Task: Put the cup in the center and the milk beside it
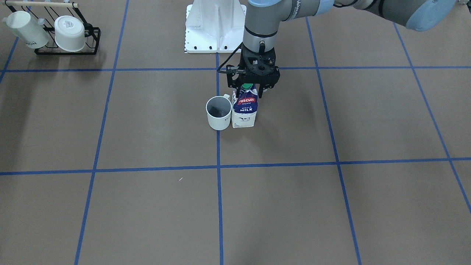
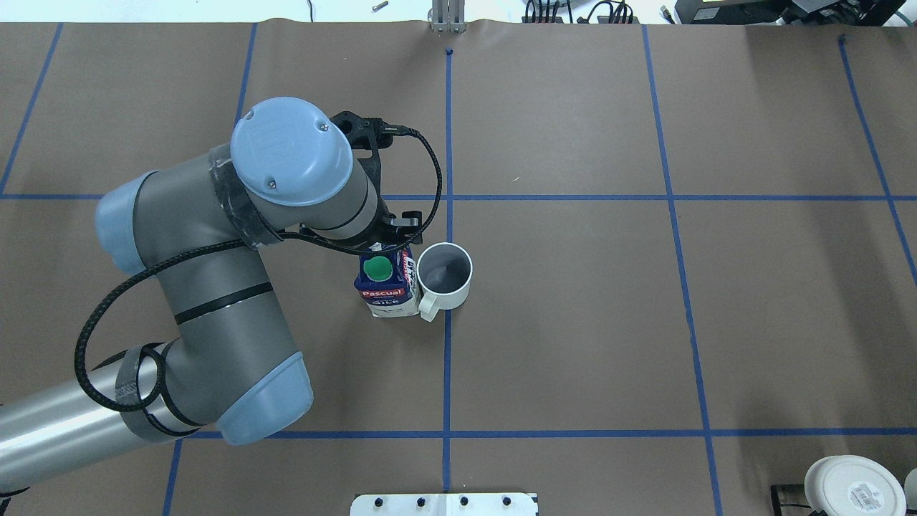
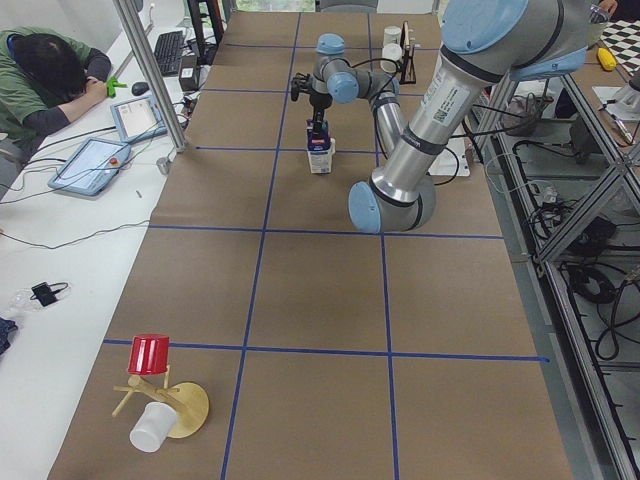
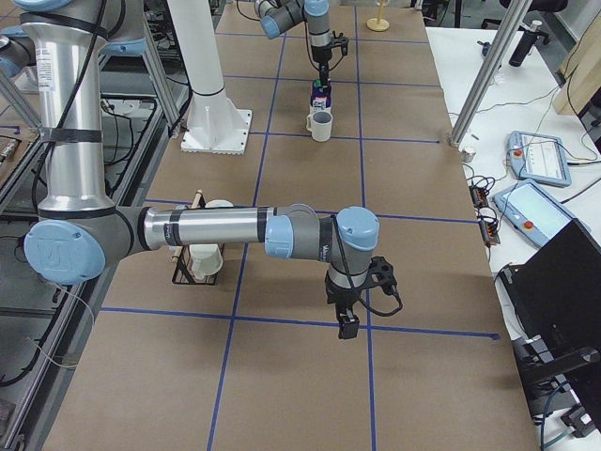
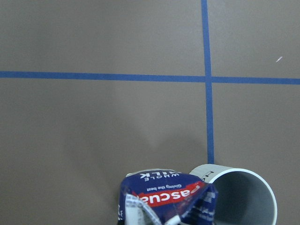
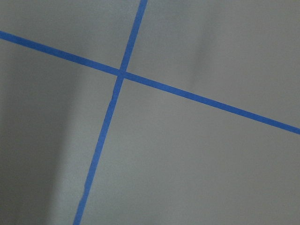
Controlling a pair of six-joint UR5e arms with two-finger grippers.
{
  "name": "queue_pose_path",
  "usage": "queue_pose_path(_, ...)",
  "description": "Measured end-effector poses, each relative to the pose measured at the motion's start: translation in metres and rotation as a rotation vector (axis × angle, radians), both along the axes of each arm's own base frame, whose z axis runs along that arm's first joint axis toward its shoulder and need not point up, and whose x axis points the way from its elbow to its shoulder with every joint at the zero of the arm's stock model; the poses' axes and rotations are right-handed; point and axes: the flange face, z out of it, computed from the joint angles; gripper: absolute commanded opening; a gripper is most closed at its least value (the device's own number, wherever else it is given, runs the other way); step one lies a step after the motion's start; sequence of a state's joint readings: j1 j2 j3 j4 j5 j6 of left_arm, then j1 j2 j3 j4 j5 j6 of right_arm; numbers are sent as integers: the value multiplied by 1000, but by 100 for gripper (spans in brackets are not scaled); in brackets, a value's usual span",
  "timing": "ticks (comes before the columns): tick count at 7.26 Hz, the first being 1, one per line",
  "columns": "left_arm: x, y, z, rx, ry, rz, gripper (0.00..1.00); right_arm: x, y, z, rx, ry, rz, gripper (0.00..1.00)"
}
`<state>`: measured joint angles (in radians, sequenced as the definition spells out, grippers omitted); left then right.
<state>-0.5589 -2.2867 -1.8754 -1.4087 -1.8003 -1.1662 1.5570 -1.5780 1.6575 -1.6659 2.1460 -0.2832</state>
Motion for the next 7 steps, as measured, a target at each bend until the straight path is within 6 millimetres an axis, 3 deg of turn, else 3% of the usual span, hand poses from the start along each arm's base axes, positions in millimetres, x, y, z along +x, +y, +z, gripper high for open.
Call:
queue_pose_path(2,-40,-16,-7,58,-25,52,100,0,1,2,-3,0,-1,100)
queue_pose_path(3,-73,-34,-4,76,-43,88,100,0,1,4,-8,0,-1,100)
queue_pose_path(4,-110,-57,14,114,-77,140,100,0,1,6,-12,0,-1,100)
queue_pose_path(5,-154,-82,44,163,-116,206,99,0,2,8,-16,0,0,100)
queue_pose_path(7,-265,-123,134,234,-198,317,100,0,5,13,-28,-1,0,100)
